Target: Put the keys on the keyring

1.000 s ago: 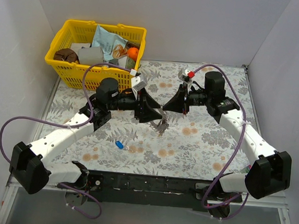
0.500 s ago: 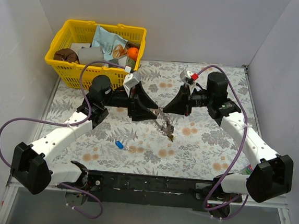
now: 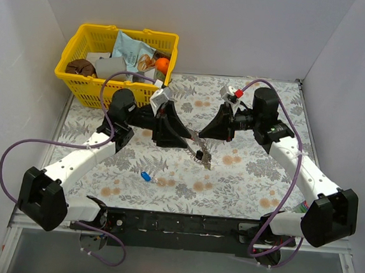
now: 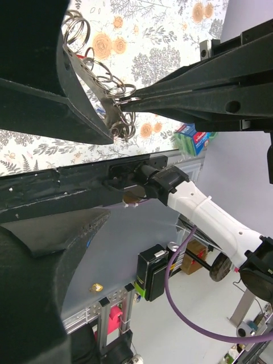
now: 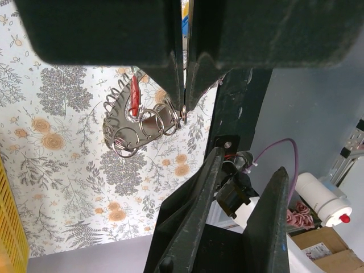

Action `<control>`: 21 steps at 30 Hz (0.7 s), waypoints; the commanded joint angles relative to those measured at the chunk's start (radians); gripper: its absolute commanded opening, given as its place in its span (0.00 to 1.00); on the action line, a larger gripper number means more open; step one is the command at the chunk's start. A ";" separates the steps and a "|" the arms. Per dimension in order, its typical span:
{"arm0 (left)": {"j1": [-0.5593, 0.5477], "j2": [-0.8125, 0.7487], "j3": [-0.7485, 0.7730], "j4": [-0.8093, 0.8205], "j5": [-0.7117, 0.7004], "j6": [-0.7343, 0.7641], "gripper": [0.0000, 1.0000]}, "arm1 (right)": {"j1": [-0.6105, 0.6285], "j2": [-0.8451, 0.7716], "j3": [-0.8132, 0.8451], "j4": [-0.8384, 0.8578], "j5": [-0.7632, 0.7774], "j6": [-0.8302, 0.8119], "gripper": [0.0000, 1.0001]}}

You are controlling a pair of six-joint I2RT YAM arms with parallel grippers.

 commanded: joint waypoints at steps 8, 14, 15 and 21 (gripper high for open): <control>0.002 0.013 0.051 -0.031 -0.076 0.017 0.54 | 0.001 -0.043 -0.013 0.059 -0.020 0.015 0.01; -0.007 0.033 0.060 -0.026 -0.084 0.016 0.55 | 0.003 -0.039 -0.013 0.059 -0.015 0.016 0.01; -0.010 0.033 0.059 -0.026 -0.090 0.017 0.55 | 0.003 -0.040 -0.013 0.058 -0.014 0.016 0.01; -0.021 0.045 0.060 -0.039 -0.104 0.025 0.57 | 0.004 -0.039 -0.013 0.056 -0.009 0.016 0.01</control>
